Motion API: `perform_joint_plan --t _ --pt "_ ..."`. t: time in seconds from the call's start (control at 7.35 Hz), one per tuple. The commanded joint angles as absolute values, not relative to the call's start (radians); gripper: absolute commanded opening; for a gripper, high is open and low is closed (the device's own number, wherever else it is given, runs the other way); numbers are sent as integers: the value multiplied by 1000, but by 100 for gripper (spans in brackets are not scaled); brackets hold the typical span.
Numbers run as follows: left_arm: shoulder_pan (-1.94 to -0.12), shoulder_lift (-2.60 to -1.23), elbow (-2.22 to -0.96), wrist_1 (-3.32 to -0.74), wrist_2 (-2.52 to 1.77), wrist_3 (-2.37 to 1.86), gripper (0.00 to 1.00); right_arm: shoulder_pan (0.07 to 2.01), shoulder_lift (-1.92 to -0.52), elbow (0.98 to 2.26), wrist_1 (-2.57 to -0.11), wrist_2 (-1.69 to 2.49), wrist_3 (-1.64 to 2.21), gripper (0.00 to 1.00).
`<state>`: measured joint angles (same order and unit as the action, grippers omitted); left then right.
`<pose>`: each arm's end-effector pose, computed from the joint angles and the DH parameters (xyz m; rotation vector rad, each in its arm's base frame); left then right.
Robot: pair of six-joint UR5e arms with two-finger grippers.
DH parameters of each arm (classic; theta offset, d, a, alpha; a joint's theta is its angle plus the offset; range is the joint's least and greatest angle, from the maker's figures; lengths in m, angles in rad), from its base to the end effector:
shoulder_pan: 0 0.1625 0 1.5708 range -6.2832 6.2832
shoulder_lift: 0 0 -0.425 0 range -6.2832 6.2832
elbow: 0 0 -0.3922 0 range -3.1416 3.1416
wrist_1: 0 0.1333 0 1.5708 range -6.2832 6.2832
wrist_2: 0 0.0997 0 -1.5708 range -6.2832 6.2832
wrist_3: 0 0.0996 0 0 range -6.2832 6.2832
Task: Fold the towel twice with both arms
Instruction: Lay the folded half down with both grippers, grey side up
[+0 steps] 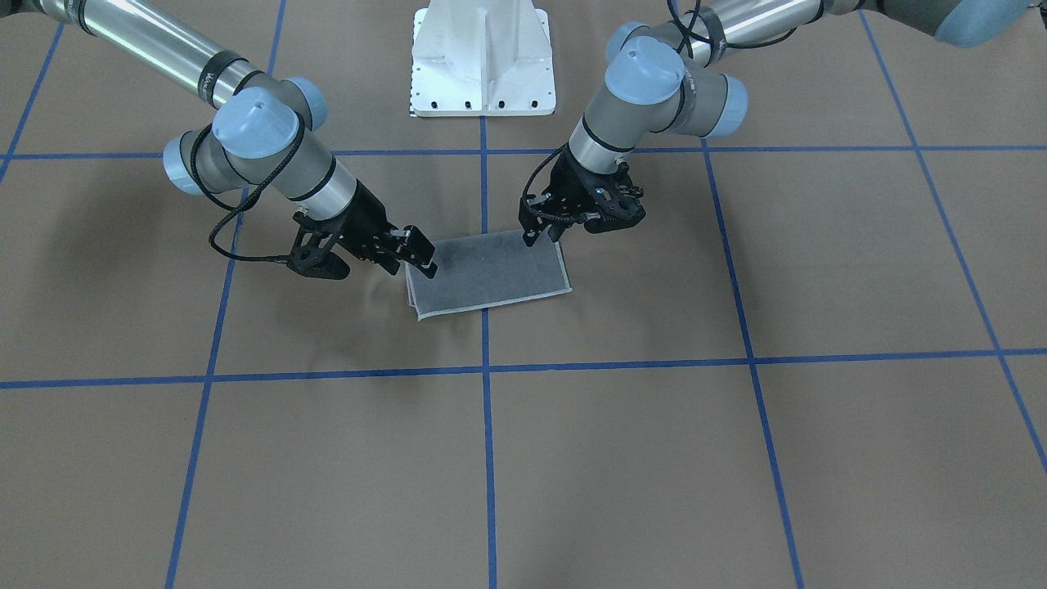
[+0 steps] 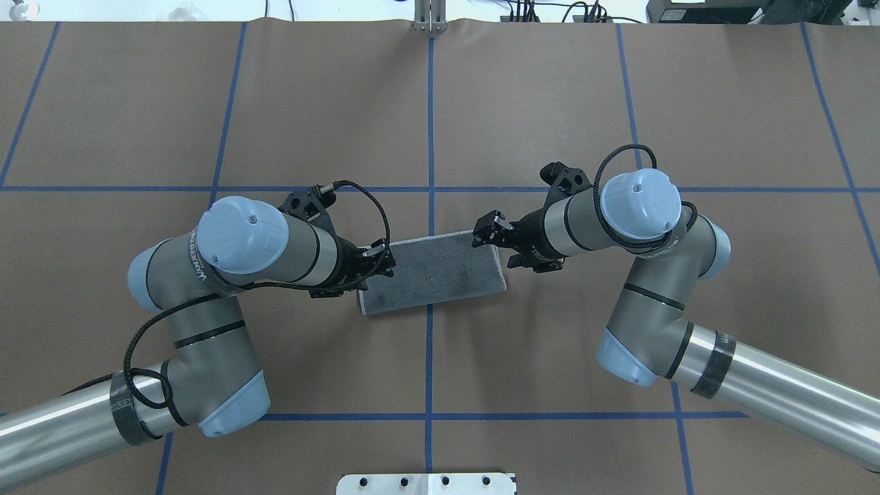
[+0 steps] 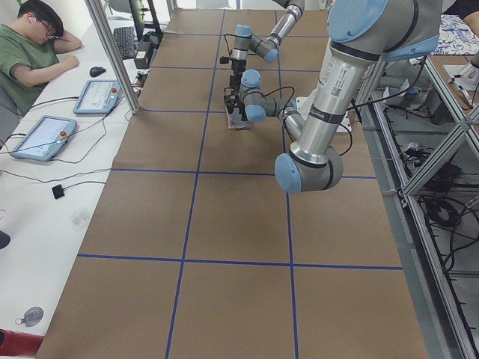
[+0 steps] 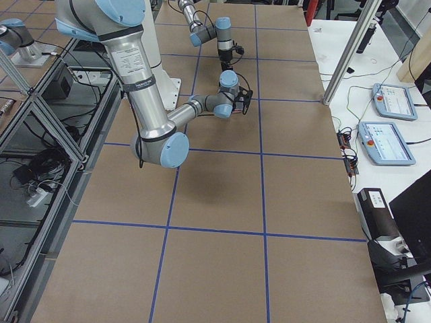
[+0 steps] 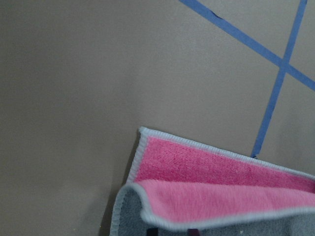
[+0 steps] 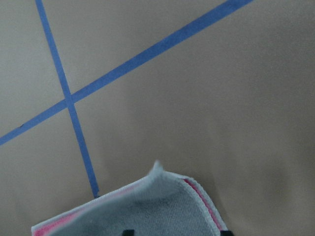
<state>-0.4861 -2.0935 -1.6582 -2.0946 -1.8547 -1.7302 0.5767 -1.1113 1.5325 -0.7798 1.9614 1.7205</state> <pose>0.5365 -0.4027 0.2562 -0.0667 1.1600 -0.4111 -0.5077 -0.4440 0.3220 -0.0806 -1.2472 0.3938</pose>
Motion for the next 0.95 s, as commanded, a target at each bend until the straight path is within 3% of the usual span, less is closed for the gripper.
perform_joint_plan --t 0.0,0.82 --pt "-492 -2100 -1658 -2095 -1855 -1730 99 597 -1112 1534 -779 1971 1723 99" --pt "-561 -2129 -1655 -2088 -1913 -1723 99 575 -1126 1539 -790 1977 1818 98"
